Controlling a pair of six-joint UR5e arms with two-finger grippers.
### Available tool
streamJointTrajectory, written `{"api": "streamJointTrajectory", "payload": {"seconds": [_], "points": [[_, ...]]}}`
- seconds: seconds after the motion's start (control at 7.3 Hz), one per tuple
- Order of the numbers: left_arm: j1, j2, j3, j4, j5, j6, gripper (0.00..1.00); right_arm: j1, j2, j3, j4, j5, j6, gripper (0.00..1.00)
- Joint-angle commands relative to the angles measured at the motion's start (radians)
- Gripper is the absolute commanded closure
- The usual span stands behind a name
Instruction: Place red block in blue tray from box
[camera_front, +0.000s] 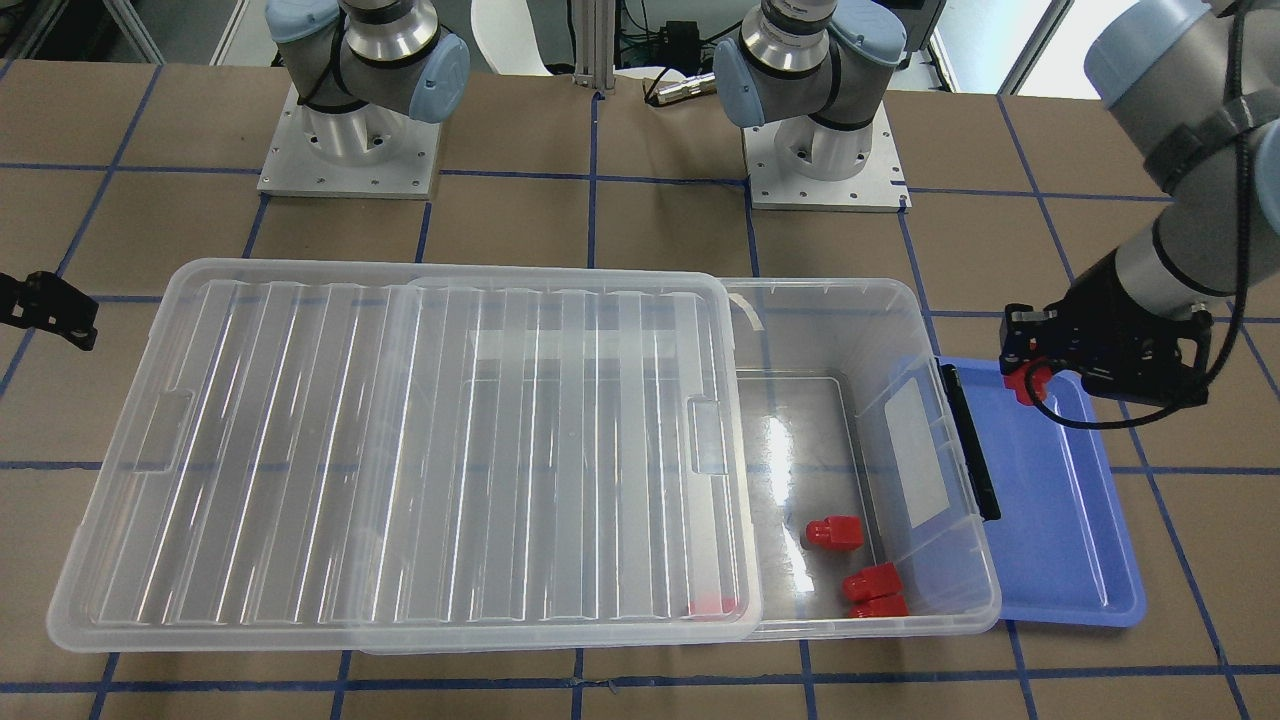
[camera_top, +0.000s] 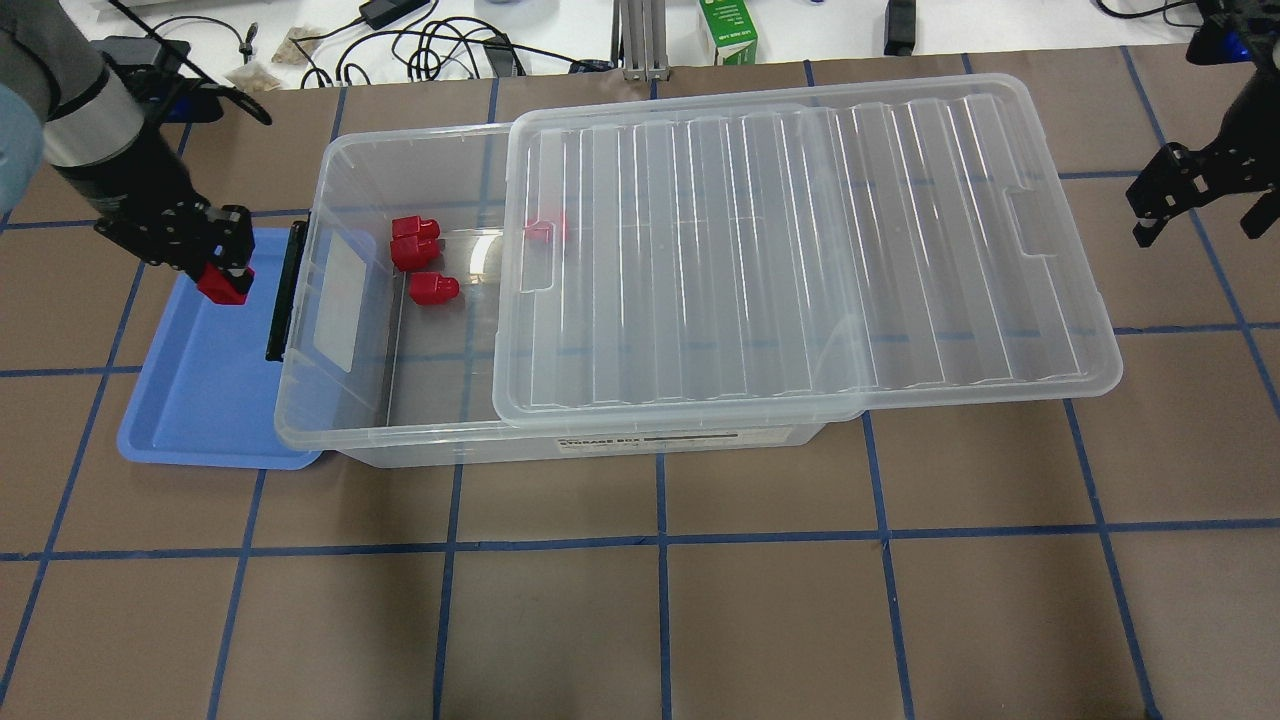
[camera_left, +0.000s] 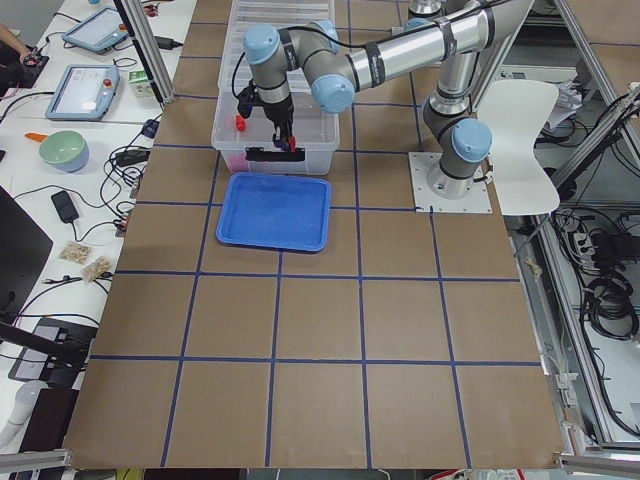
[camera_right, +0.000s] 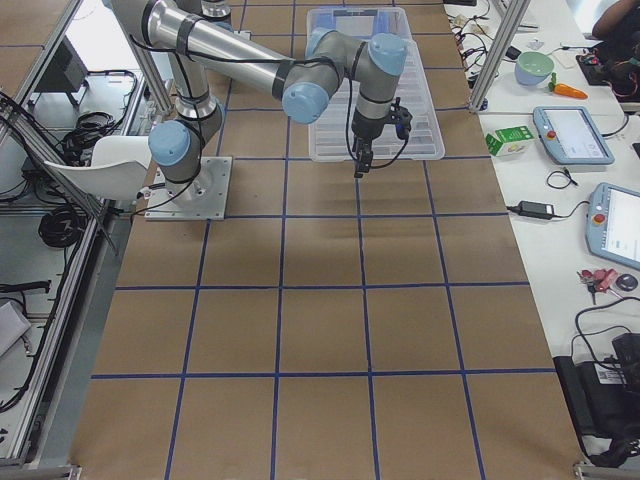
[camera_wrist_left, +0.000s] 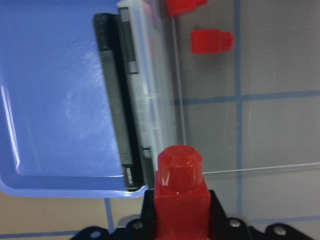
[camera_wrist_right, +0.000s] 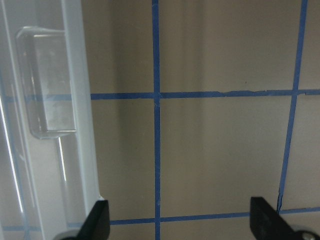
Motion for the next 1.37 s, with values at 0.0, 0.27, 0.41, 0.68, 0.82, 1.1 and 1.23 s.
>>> {"api": "streamJointTrajectory", "payload": {"seconds": [0.0,0.27,0.41,0.68,0.82,1.1,1.23], "points": [[0.109,-0.101,-0.042,0.151,-0.007,0.184,1.00,-0.001,0.068,0.000,-0.056,0.008,0.010,0.00],[0.128,-0.207,-0.072,0.329,-0.008,0.236,0.99,0.013,0.085,0.000,-0.085,0.008,0.010,0.00],[0.128,-0.248,-0.073,0.351,-0.005,0.236,0.99,0.017,0.085,0.000,-0.085,0.010,0.010,0.00],[0.128,-0.273,-0.074,0.357,-0.007,0.235,0.99,0.046,0.088,0.003,-0.087,0.039,0.011,0.00],[0.124,-0.293,-0.073,0.359,-0.005,0.230,0.88,0.048,0.089,0.003,-0.087,0.039,0.013,0.00],[0.124,-0.325,-0.074,0.414,-0.005,0.239,0.38,0.050,0.089,0.003,-0.084,0.071,0.014,0.00],[0.124,-0.324,-0.073,0.416,-0.004,0.236,0.22,0.051,0.089,0.003,-0.082,0.095,0.033,0.00]]}}
